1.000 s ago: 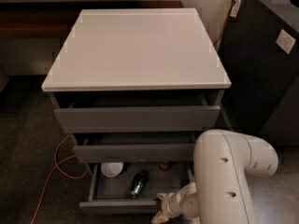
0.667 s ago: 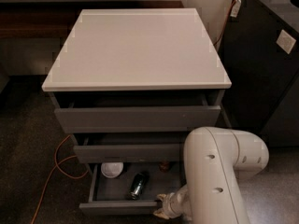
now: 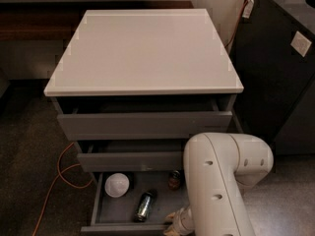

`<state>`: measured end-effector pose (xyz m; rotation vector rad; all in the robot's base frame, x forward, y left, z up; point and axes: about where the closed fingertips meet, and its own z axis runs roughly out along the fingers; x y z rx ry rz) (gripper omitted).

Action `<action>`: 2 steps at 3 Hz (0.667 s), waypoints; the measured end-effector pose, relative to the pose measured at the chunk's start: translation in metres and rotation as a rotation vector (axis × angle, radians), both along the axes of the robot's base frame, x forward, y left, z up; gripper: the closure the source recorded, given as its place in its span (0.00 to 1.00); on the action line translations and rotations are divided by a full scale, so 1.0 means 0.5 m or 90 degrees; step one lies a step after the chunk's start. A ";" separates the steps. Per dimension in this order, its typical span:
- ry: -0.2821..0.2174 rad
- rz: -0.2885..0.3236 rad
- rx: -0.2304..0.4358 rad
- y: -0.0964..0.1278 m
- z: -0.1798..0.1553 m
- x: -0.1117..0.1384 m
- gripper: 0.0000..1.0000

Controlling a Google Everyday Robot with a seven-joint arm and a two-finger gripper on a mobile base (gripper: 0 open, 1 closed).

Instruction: Pick green can from bottom drawer and place on counter

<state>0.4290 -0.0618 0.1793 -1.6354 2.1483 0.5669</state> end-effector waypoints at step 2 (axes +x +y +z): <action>0.018 0.019 0.010 0.017 -0.010 -0.028 1.00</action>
Offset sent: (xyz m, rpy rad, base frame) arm -0.0259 0.0149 -0.0098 0.0337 0.0505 0.0637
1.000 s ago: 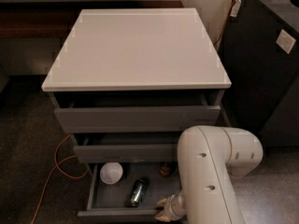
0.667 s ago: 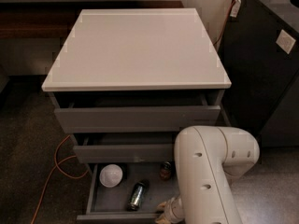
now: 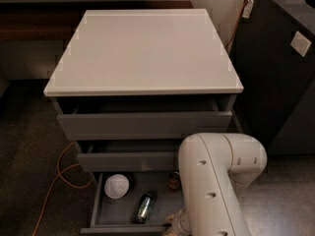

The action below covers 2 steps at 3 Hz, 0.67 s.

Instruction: Pick green can from bottom drawer and place on counter

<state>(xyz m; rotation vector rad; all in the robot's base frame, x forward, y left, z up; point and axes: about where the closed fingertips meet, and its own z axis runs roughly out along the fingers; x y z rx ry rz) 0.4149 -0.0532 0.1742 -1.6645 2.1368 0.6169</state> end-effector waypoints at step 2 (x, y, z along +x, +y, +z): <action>-0.015 0.018 0.013 0.011 0.016 -0.014 1.00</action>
Offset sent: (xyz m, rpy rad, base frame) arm -0.0156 0.0106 0.0174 0.0381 -0.0521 0.0534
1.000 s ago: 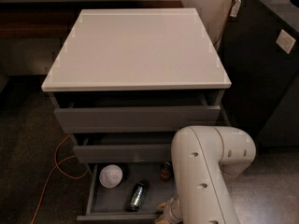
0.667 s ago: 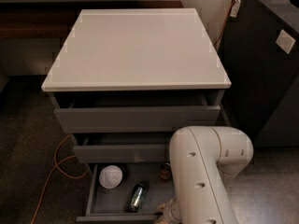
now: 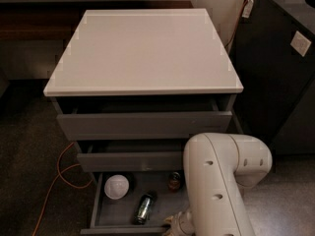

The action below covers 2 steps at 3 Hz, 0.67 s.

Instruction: Pick green can from bottom drawer and place on counter

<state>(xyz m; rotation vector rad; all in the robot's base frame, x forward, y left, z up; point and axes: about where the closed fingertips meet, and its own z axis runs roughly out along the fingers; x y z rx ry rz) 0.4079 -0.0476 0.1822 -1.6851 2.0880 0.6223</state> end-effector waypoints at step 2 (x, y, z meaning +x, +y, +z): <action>-0.012 0.005 0.014 0.004 0.024 -0.001 0.63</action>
Offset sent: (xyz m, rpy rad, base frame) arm 0.0060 -0.0009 0.0469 0.0620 -0.0625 0.0158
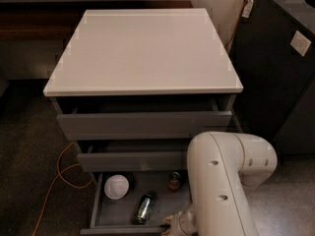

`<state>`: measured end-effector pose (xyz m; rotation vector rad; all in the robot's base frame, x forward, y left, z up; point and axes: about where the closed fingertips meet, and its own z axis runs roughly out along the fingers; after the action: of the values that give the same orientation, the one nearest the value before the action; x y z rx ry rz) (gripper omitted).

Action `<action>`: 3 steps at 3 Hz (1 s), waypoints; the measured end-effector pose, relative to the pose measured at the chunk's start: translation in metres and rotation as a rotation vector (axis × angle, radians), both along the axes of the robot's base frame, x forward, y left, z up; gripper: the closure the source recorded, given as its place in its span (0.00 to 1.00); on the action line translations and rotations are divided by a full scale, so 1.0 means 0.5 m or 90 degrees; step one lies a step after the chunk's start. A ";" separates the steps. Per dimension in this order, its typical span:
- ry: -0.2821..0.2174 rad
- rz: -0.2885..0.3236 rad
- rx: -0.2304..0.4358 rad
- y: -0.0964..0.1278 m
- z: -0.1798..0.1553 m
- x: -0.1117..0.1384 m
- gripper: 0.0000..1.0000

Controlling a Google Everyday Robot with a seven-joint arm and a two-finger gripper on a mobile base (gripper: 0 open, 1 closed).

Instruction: Pick green can from bottom drawer and place on counter

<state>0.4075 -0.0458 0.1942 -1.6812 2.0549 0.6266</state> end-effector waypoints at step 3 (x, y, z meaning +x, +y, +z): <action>-0.031 0.021 0.039 0.000 0.108 0.073 0.00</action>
Offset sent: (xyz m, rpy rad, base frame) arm 0.0436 -0.0095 0.0646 0.0723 -0.0704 0.0192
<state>0.4440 -0.0458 0.2484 -1.6817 1.9588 0.6452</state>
